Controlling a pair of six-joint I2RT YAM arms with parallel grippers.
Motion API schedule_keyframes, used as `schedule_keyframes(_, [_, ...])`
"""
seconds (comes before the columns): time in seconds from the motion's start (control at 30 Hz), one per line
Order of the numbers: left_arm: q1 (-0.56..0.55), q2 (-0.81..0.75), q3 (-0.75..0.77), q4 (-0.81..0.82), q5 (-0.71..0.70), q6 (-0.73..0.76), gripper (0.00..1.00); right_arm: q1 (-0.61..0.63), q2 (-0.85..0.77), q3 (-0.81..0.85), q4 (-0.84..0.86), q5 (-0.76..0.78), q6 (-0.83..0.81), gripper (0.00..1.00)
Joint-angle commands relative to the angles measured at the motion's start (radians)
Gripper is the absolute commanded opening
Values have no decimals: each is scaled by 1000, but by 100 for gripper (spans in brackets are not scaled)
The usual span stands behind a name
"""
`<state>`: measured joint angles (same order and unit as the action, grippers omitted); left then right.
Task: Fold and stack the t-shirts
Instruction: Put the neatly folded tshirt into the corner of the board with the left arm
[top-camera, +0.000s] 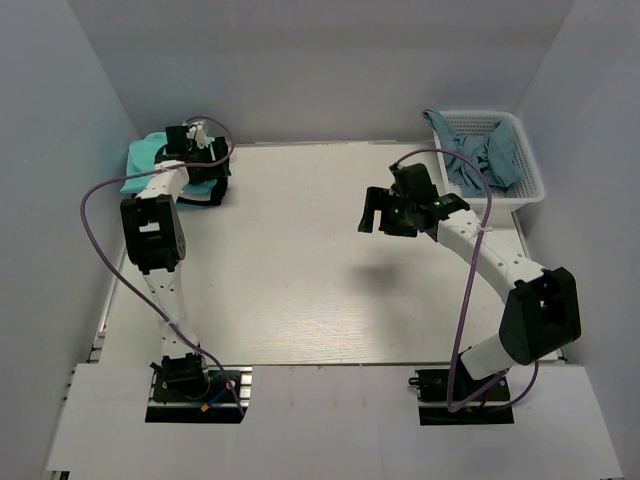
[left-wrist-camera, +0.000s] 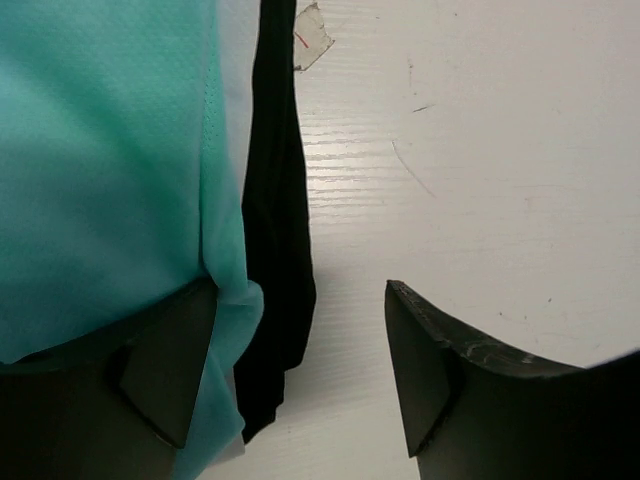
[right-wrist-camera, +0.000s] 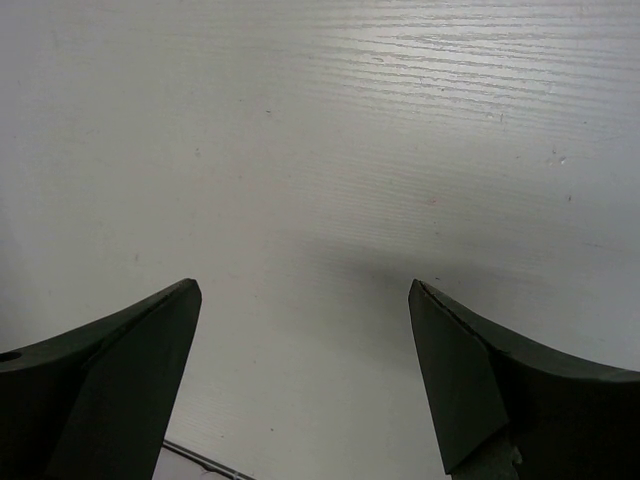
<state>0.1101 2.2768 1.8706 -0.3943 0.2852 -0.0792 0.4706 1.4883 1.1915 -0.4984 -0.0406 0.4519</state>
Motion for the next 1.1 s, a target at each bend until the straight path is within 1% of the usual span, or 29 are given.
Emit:
schedule_keyframes(0.0, [-3, -2, 21, 29, 52, -39, 78, -9, -5, -6, 18, -1, -21, 90])
schedule_keyframes(0.13, [-12, 20, 68, -8, 43, -39, 77, -13, -13, -15, 26, -11, -21, 90])
schedule_keyframes(0.23, [-12, -37, 82, -8, 23, -30, 77, -12, -16, -7, 35, -30, -24, 90])
schedule_keyframes(0.27, [-12, -54, 106, -20, 13, -19, 78, -13, -17, -1, 38, -34, -28, 90])
schedule_keyframes(0.37, [-12, -126, 174, -79, -32, -19, 92, -12, -36, -6, 52, -36, -32, 90])
schedule_keyframes(0.43, [-12, -172, 174, -80, -69, -68, 98, -13, -46, -15, 67, -41, -33, 90])
schedule_keyframes(0.5, [9, -242, 142, -57, -48, -96, 98, -12, -52, -21, 77, -47, -27, 90])
schedule_keyframes(0.53, [34, -259, 103, -45, 38, -125, 96, -12, -53, -23, 77, -50, -30, 90])
schedule_keyframes(0.57, [45, -273, 85, -29, 39, -125, 96, -12, -53, -20, 72, -57, -22, 90])
schedule_keyframes(0.67, [66, -274, 73, -20, 28, -125, 86, -13, -49, -6, 55, -64, -27, 90])
schedule_keyframes(0.7, [80, -261, 85, -32, 28, -140, 61, -12, -52, -6, 52, -68, -30, 90])
schedule_keyframes(0.77, [109, -223, 107, -44, 19, -192, 43, -13, -46, 6, 46, -64, -30, 90])
schedule_keyframes(0.83, [147, -211, 81, 1, 54, -243, 30, -12, -40, 23, 31, -64, -33, 90])
schedule_keyframes(0.87, [160, -211, 64, 29, 77, -257, 28, -12, -36, 29, 27, -67, -33, 90])
schedule_keyframes(0.9, [171, -197, 44, 98, 142, -272, 28, -12, -23, 40, 23, -68, -30, 90])
schedule_keyframes(0.97, [189, -172, 13, 142, 199, -315, 22, -13, -4, 59, 12, -65, -33, 90])
schedule_keyframes(1.0, [203, -143, 1, 162, 257, -330, 20, -13, 3, 68, 12, -65, -33, 90])
schedule_keyframes(1.03, [203, -131, -22, 210, 278, -350, 12, -13, 7, 78, 9, -64, -33, 90])
schedule_keyframes(1.07, [227, -117, -34, 231, 305, -388, 9, -12, 26, 85, 3, -64, -36, 90])
